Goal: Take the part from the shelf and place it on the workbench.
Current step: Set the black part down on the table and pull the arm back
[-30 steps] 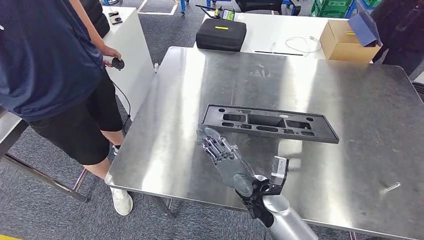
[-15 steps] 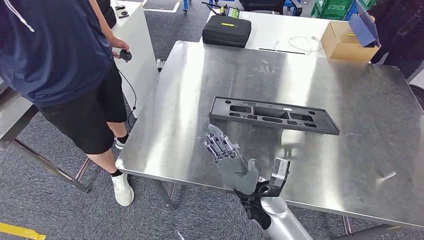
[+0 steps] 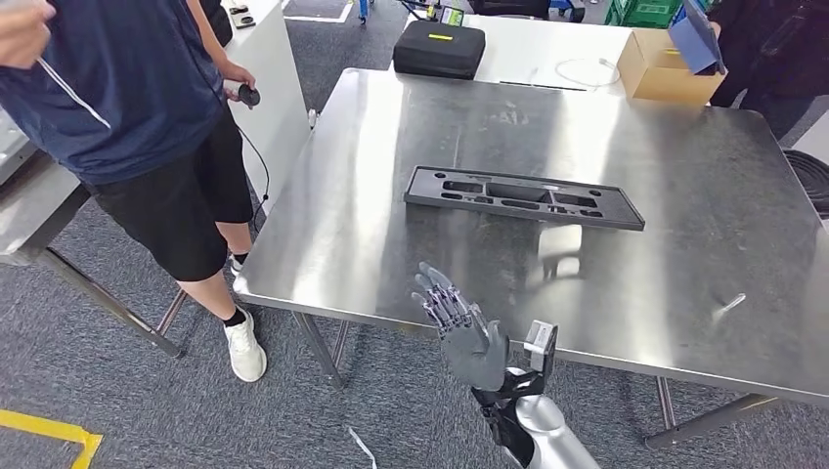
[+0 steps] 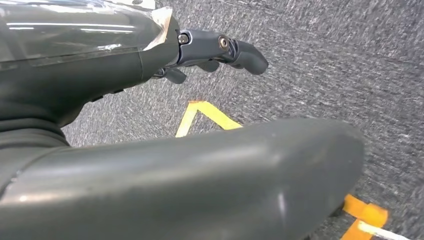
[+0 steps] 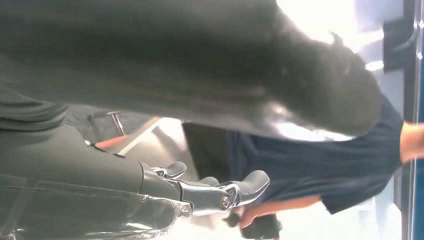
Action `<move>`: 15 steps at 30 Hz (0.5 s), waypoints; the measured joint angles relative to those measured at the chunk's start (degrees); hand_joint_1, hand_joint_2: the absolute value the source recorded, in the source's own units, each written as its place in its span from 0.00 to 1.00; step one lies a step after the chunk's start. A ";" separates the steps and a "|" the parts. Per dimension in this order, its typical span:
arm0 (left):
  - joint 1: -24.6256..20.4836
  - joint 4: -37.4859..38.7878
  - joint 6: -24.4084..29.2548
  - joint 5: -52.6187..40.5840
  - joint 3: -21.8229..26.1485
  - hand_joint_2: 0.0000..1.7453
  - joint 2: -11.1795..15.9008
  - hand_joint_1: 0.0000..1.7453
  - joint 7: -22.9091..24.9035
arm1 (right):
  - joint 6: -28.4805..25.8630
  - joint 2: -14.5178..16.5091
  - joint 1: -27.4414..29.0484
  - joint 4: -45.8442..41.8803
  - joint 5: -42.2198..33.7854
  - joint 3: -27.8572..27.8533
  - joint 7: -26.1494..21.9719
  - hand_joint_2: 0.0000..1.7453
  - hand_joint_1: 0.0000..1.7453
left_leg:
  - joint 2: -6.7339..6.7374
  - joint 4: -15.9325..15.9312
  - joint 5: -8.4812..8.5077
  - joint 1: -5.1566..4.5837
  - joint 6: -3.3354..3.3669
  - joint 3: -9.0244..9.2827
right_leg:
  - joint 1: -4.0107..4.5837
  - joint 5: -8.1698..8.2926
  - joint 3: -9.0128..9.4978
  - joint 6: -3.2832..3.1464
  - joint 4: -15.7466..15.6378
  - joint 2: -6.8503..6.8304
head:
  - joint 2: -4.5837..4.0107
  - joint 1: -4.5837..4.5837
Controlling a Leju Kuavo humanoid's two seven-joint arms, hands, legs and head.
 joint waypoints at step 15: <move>-0.14 0.01 0.27 -0.79 -0.02 0.00 -0.05 0.00 0.59 | -7.97 1.32 -3.82 34.90 3.68 -11.42 0.84 0.00 0.00 | -0.54 -0.87 -5.29 0.29 1.20 7.41 | -0.51 5.31 -8.33 2.50 2.76 -0.24 | 0.00 0.04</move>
